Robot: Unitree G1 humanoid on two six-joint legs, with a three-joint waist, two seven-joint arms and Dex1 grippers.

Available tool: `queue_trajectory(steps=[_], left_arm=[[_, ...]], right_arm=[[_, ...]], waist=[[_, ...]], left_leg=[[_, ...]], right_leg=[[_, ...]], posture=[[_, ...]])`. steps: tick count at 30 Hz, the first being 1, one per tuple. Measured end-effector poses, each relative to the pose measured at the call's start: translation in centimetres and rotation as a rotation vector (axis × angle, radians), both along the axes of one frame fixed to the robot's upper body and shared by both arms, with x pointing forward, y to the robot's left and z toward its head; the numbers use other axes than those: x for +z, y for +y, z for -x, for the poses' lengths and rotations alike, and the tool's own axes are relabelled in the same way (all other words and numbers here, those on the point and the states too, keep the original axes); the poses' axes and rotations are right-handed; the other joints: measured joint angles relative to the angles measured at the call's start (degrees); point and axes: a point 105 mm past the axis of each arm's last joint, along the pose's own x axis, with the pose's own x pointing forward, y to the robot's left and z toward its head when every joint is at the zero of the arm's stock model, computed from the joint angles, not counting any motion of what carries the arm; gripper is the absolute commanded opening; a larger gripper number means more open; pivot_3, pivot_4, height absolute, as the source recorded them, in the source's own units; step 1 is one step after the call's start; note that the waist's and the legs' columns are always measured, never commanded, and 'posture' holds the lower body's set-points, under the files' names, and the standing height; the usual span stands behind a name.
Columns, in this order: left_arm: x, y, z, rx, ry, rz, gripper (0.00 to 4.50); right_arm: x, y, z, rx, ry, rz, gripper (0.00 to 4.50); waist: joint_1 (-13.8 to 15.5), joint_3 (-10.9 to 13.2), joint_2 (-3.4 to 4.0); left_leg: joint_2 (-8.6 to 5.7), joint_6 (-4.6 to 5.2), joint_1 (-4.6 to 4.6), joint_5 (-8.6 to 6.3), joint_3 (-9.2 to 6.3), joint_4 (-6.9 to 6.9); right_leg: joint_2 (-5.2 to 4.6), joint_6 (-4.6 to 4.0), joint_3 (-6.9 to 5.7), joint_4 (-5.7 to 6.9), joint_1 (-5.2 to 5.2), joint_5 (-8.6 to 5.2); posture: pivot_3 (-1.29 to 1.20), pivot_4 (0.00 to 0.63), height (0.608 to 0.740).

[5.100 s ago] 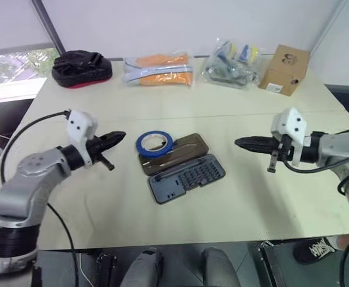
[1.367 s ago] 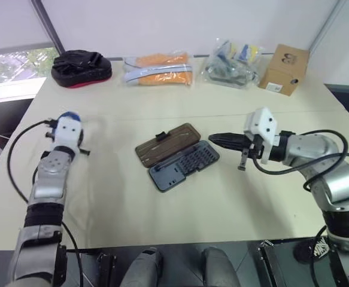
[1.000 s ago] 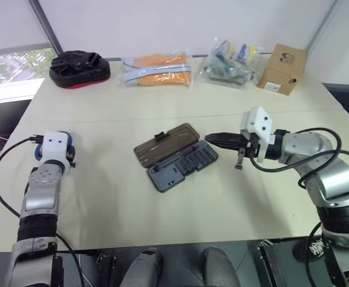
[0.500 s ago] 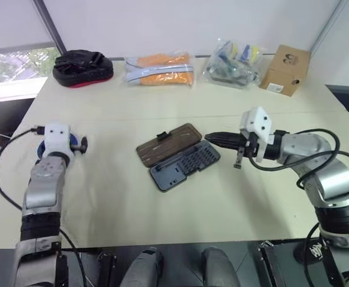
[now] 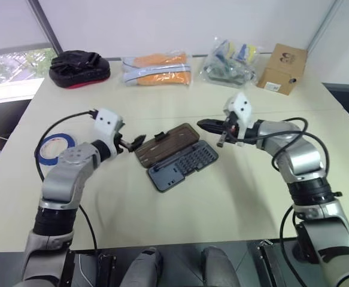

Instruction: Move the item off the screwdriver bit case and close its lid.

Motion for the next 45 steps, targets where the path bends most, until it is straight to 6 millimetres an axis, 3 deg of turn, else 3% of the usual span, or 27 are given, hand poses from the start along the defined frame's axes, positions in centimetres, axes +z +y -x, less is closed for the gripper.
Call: queue_trajectory(steps=[2, 8, 12, 16, 20, 26, 30, 33, 35, 40, 45], left_arm=[[-0.3, -0.1, 0.2, -0.022, 0.016, -0.002, 4.5], [-0.3, 0.2, 0.3, -0.025, 0.018, -0.015, 4.5], [-0.2, 0.0, 0.5, -0.028, 0.01, -0.017, 4.5], [0.0, 0.0, 0.6, -0.017, -0.002, -0.017, 4.5], [0.8, -0.5, 1.3, -0.049, -0.022, 0.026, 4.5], [2.2, -0.5, 3.4, -0.156, -0.049, 0.063, 4.5], [2.5, 0.0, 3.7, -0.153, -0.055, 0.06, 4.5], [2.5, 0.0, 3.7, -0.149, -0.056, 0.06, 4.5], [2.6, 0.0, 3.7, -0.147, -0.059, 0.06, 4.5], [2.7, -0.1, 3.8, -0.149, -0.068, 0.052, 4.5], [2.7, 0.3, 3.7, -0.138, -0.072, 0.032, 4.5]], right_arm=[[-0.6, 0.3, -0.6, -0.008, 0.027, 0.013, 1.35], [-1.5, 1.9, -2.9, -0.058, 0.042, 0.066, 4.45], [-1.5, 3.2, -5.4, -0.188, 0.038, 0.082, 4.45], [-1.1, 3.7, -7.1, -0.297, 0.008, 0.147, 4.45], [-2.0, 3.5, -8.5, -0.409, 0.058, 0.19, 4.45], [-3.9, 2.4, -8.6, -0.481, 0.189, 0.24, 4.45], [-4.8, 2.4, -8.4, -0.482, 0.23, 0.271, 4.45], [-4.9, 2.9, -8.3, -0.489, 0.245, 0.273, 3.63], [-5.0, 3.2, -8.3, -0.491, 0.251, 0.274, 2.84], [-5.2, 4.0, -8.0, -0.479, 0.279, 0.29, 0.22], [-5.3, 3.9, -7.7, -0.471, 0.301, 0.331, 0.07]], waist=[[0.0, 0.0, 0.01], [0.0, 0.0, 0.01], [-0.3, 0.0, 0.02], [-0.8, 0.0, 0.02], [-1.4, 0.0, 0.02], [-2.0, 0.0, 0.05], [-2.2, 0.0, 0.07], [-2.6, 0.0, 0.07], [-2.8, 0.0, 0.07], [-2.7, 0.0, 0.07], [-2.5, 0.0, 0.09]], left_leg=[[0.0, 0.0, 0.0, 0.0, -0.01, 0.01], [0.0, -0.01, 0.0, 0.01, -0.02, 0.0], [0.0, -0.04, 0.0, 0.02, -0.02, -0.02], [0.0, -0.05, -0.01, 0.03, -0.04, -0.05], [0.0, -0.05, -0.01, 0.03, -0.06, -0.08], [0.02, -0.06, -0.01, 0.03, -0.03, -0.16], [0.01, -0.07, -0.01, 0.03, -0.04, -0.16], [0.02, -0.07, -0.01, 0.03, -0.05, -0.16], [0.02, -0.07, -0.01, 0.03, -0.05, -0.17], [0.0, -0.09, -0.01, 0.03, -0.05, -0.12], [-0.03, -0.1, -0.01, 0.04, -0.07, -0.06]], right_leg=[[0.0, 0.0, 0.0, 0.0, 0.0, 0.0], [0.0, 0.0, 0.0, 0.01, -0.01, 0.0], [0.0, -0.01, 0.01, 0.06, -0.07, 0.0], [0.0, -0.01, 0.02, 0.1, -0.1, 0.0], [0.0, -0.01, 0.02, 0.12, -0.12, 0.0], [0.0, -0.01, 0.05, 0.15, -0.2, 0.0], [0.0, -0.01, 0.05, 0.2, -0.22, 0.0], [0.0, -0.01, 0.05, 0.26, -0.24, 0.0], [0.0, -0.01, 0.05, 0.32, -0.27, 0.0], [-0.02, -0.01, 0.08, 0.75, -0.38, 0.0], [-0.03, -0.02, 0.08, 0.77, -0.38, 0.0]], posture=[[0.0, 0.15, 0.74], [0.0, 0.15, 0.74], [0.0, 0.15, 0.74], [0.0, 0.15, 0.74], [0.0, 0.15, 0.74], [0.0, 0.15, 0.74], [0.0, 0.15, 0.74], [0.0, 0.15, 0.74], [0.0, 0.15, 0.74], [0.0, 0.15, 0.74], [0.0, 0.15, 0.74]])
